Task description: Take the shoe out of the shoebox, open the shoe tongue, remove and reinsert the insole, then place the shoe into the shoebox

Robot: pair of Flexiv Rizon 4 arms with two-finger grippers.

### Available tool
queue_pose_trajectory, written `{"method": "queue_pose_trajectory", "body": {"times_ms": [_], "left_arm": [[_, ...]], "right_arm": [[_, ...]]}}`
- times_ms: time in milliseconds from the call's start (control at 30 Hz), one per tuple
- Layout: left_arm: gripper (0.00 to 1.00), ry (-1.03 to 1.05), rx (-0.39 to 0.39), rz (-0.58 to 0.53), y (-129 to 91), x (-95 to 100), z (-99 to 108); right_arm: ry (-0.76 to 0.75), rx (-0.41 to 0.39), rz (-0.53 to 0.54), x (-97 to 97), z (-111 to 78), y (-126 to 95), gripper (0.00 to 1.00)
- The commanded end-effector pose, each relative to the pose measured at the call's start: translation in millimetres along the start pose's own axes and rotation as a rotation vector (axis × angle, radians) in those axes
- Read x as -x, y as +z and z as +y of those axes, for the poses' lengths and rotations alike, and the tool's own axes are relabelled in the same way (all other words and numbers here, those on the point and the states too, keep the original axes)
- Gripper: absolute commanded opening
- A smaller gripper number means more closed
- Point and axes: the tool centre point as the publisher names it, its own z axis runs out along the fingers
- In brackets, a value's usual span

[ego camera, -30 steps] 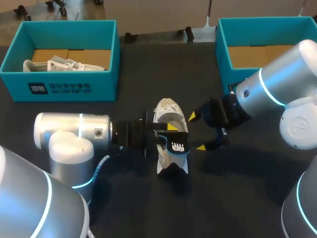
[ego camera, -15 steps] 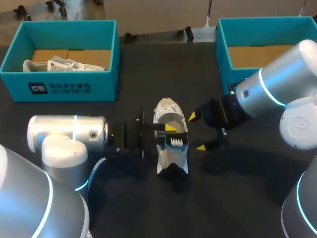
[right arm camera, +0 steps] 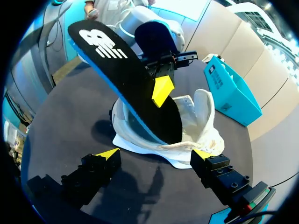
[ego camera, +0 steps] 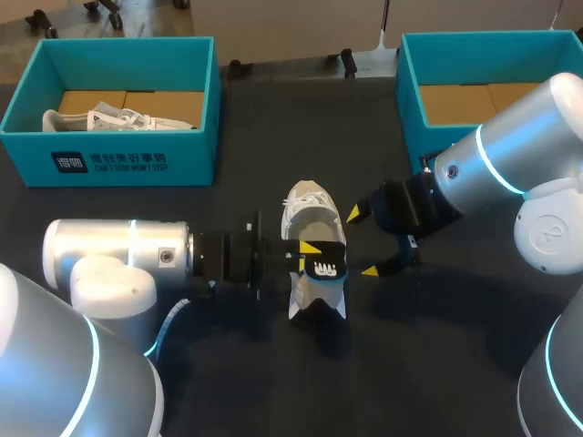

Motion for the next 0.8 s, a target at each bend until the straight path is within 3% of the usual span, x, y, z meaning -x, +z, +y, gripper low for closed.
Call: {"method": "queue_pose_trajectory", "body": {"times_ms": [33,800], "left_arm": [[0.00,0.021,0.013,0.031,7.1,-0.7,8.4],[0.00,0.041,0.034,0.042,10.1,6.6,43.7]], "right_arm": [[-0.002,0.002,-0.002,-0.8,-0.1,0.5,1.00],[-0.002,0.002,-0.002,-0.8,-0.1,0.5,1.00]]}}
